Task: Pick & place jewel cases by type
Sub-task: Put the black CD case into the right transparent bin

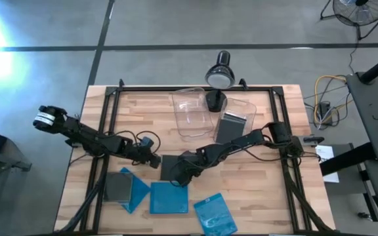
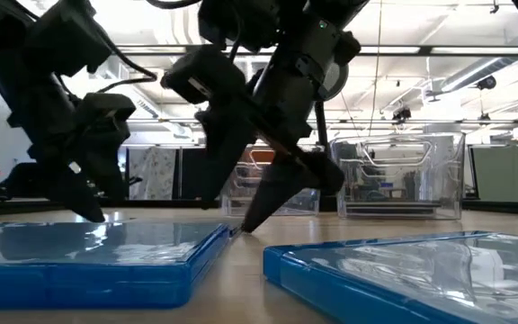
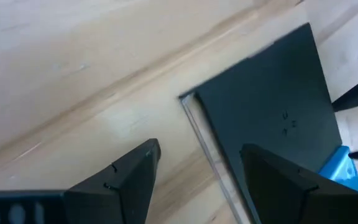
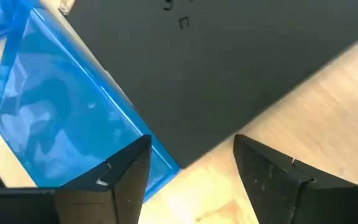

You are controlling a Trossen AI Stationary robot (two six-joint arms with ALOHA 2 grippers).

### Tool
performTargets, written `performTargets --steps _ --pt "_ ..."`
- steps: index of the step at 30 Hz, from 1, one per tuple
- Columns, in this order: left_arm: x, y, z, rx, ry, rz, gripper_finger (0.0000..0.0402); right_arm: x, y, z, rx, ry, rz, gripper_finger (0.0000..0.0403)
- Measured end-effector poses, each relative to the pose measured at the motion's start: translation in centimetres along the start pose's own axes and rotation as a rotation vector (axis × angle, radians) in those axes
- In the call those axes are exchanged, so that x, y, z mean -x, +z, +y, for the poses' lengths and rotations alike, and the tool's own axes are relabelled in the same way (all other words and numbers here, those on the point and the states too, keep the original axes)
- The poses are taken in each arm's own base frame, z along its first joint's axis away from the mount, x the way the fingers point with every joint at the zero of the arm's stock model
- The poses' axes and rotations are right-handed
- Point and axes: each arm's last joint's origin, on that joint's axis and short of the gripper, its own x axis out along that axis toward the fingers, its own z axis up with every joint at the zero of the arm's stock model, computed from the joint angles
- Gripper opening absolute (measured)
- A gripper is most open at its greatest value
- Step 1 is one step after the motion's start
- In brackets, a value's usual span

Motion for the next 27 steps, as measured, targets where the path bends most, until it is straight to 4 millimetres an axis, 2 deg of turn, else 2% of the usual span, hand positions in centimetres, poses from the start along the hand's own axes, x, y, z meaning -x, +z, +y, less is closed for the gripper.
performTargets --steps 7,15,27 --pt "-0.3 0.0 -0.5 0.008 -0.062 -0.007 0.0213 0.1 1.1 0.2 -0.008 0.041 -0.066 0.0224" --pt "-1.7 -0.1 -1.0 0.013 -0.107 -0.003 0.0213 0.2 1.5 0.1 0.013 0.058 -0.077 0.0224" --pt "-0.4 0.7 -3.6 -0.025 -0.400 -0.070 0.0213 0.2 1.0 -0.5 0.096 -0.001 -0.002 0.0224"
